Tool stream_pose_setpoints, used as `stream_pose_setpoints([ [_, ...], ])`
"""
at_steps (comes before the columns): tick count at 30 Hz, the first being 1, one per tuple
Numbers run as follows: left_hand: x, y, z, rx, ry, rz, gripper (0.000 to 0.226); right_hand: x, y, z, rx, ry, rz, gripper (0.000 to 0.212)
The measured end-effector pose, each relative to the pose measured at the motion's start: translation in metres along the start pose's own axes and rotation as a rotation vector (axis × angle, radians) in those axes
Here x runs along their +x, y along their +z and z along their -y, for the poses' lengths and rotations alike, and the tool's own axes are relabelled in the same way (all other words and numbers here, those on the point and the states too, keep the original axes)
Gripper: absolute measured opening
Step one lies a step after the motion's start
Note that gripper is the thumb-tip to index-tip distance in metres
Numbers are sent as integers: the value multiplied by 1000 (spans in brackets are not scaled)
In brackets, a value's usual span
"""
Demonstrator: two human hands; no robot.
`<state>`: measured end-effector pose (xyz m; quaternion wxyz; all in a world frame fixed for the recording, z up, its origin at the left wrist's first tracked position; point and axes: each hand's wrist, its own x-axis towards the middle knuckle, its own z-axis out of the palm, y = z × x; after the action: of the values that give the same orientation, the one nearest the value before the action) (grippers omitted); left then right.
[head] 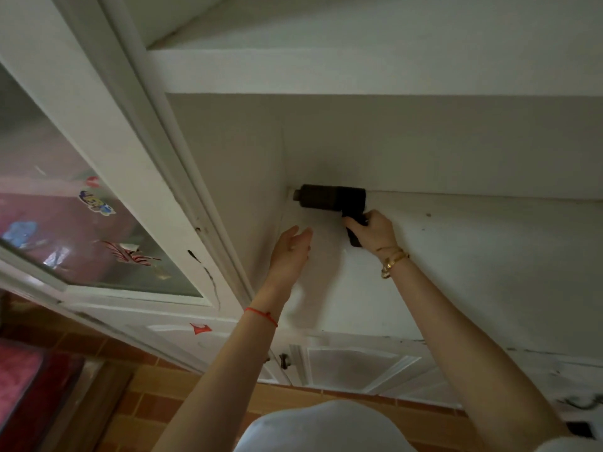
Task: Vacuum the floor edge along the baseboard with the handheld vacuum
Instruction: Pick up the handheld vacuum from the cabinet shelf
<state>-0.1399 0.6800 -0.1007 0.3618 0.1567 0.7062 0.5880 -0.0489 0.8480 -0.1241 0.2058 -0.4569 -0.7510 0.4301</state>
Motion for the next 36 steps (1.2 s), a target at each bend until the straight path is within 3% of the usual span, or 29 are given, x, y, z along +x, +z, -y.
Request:
stream_pose_setpoints([
  [5, -1, 8, -5, -234, -61, 55, 73, -59, -28, -3, 169, -72, -41, 25],
  [11, -20, 20, 5, -428, -16, 129, 44, -115, -41, -9, 198, -96, -76, 21],
  [17, -49, 26, 7, -474, 17, 150, 43, -149, -52, -15, 299, -23, -98, 28],
  [24, -68, 28, 9, -480, 26, 223, 48, -171, -74, -10, 708, 187, 261, 31],
  [28, -77, 30, 8, -455, 56, 292, 52, -184, -81, -8, 1006, 277, 401, 19],
  [32, -87, 35, 8, -428, 40, 377, 50, -201, -90, -16, 1121, 293, 469, 14],
  [36, -98, 47, 11, -406, -21, 478, 49, -223, -98, -28, 1181, 303, 407, 12],
])
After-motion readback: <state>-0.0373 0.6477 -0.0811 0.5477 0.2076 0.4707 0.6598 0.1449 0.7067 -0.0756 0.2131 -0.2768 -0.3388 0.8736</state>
